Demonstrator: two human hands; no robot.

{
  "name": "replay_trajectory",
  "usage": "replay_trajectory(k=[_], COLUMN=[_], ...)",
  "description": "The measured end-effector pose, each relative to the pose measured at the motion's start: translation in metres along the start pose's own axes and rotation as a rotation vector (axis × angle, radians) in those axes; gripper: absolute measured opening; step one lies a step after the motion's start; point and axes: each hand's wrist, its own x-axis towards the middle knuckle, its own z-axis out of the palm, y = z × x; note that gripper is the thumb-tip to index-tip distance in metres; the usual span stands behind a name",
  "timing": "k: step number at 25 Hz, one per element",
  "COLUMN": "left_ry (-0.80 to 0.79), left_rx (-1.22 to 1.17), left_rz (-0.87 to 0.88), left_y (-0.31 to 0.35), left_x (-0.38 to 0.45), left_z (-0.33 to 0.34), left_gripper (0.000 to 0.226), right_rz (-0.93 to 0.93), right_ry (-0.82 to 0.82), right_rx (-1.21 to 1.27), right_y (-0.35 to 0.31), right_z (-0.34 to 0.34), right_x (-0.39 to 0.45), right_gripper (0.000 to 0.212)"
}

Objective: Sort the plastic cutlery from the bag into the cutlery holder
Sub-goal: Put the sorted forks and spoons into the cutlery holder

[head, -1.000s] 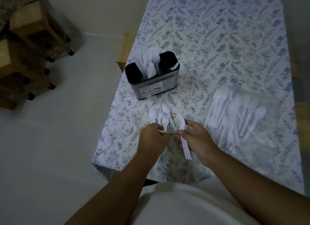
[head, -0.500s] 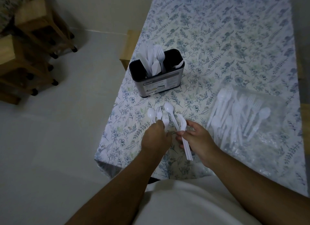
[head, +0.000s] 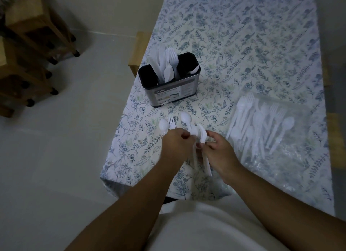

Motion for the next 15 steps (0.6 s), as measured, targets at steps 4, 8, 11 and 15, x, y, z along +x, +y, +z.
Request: replay_trajectory(k=[4, 8, 11, 15], left_ry=[-0.044, -0.084, 0.025, 0.125], left_rx=[-0.244, -0.194, 0.118, 0.253], left_rz=[-0.063, -0.031, 0.049, -0.014], left_y=[-0.003, -0.006, -0.012, -0.018], left_x=[-0.011, -0.017, -0.015, 0.008], left_z=[0.000, -0.008, -0.014, -0.027], left_gripper=[0.018, 0.029, 0.032, 0.023], right_rz=[-0.059, -0.032, -0.006, 0.012], right_ry=[-0.065, -0.107, -0.104, -0.093], right_rx=[-0.049, -0.035, -0.041, -0.058], right_y=[0.000, 0.003, 0.006, 0.012], right_z=[0.002, 0.006, 0.004, 0.002], right_x=[-0.002, 0.000, 0.001, 0.003], right_gripper=[0.036, 0.046, 0.046, 0.056])
